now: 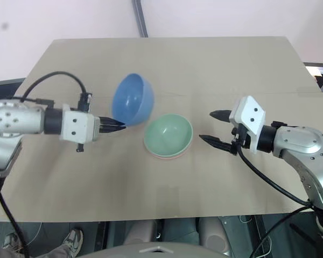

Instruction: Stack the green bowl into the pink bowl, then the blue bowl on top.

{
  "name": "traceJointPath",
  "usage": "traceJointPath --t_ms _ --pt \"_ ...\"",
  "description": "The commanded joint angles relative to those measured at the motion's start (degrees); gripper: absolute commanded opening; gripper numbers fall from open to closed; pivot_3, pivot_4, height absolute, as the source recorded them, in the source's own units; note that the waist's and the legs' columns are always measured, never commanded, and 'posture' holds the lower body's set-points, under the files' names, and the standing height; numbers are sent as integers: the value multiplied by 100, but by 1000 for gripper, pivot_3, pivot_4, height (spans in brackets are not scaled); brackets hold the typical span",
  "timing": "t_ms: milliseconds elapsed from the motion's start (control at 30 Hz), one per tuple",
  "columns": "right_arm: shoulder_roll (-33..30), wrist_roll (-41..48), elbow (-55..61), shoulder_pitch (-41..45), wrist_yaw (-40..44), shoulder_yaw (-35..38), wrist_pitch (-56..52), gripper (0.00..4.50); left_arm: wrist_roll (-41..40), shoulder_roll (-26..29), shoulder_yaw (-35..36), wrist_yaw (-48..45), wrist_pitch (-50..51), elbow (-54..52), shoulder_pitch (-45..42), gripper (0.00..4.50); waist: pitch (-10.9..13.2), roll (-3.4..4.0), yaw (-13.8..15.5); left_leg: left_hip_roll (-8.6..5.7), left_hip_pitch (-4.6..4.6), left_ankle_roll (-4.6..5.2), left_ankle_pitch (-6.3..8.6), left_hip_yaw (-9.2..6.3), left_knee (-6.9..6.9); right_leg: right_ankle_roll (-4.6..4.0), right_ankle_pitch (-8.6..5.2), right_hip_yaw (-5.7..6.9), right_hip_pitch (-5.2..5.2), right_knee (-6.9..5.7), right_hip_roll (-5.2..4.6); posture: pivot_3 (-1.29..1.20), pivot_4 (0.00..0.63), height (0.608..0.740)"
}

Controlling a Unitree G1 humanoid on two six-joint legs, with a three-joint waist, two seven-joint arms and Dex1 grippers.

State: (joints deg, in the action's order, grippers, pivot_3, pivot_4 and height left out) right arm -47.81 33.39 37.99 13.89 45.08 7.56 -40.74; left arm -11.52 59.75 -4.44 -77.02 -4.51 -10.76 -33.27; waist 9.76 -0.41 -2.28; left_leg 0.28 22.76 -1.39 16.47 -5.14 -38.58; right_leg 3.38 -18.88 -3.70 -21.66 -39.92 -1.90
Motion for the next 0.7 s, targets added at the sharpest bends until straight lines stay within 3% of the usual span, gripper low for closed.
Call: traceJointPath --t_ms 33,167,467,700 --pt "-83 129 361 -179 -137 405 -35 3685 -101 -415 -462 -710 -440 655 -828 9 0 1 -10 -1 0 0 0 2 -1 0 0 -2 1 0 0 0 150 740" --pt "-84 261 720 -581 -343 746 -162 3685 -107 -1136 -1134 -1480 -965 1611 -1930 9 4 -6 23 -2 14 0 0 -7 -23 0 0 8 3 0 2 0 150 740" --pt "-121 469 1279 -1166 -724 1064 -390 3685 -778 -632 -2893 -1548 -2175 2551 -3048 9 5 -6 -103 0 14 3 1 -15 -49 1 0 -3 4 -17 10 0 150 740" --pt "-154 765 1473 -1841 -618 1615 -409 3685 -938 -367 -3539 -1548 -3103 2794 -3377 9 5 -7 -69 -3 15 3 1 -17 -57 1 0 -1 9 -15 10 0 150 740"
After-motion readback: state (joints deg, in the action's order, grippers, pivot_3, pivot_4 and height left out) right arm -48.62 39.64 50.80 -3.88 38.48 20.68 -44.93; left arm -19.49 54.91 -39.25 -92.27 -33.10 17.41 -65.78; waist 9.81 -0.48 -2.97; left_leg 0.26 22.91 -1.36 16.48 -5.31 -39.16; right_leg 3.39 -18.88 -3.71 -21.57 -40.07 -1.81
